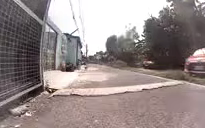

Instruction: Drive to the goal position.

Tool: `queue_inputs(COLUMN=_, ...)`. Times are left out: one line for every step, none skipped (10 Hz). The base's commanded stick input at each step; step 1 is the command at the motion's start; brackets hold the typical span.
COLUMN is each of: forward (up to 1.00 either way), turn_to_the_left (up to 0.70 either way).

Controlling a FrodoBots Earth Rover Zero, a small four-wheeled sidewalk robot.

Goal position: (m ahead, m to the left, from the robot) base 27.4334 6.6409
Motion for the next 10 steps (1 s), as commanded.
queue_inputs(forward=1.0, turn_to_the_left=0.24)
queue_inputs(forward=1.0, turn_to_the_left=0.0)
queue_inputs(forward=1.0, turn_to_the_left=0.0)
queue_inputs(forward=1.0, turn_to_the_left=0.0)
queue_inputs(forward=1.0, turn_to_the_left=0.0)
queue_inputs(forward=1.0, turn_to_the_left=0.0)
queue_inputs(forward=1.0, turn_to_the_left=0.03)
queue_inputs(forward=1.0, turn_to_the_left=0.23)
queue_inputs(forward=1.0, turn_to_the_left=0.27)
queue_inputs(forward=1.0, turn_to_the_left=0.07)
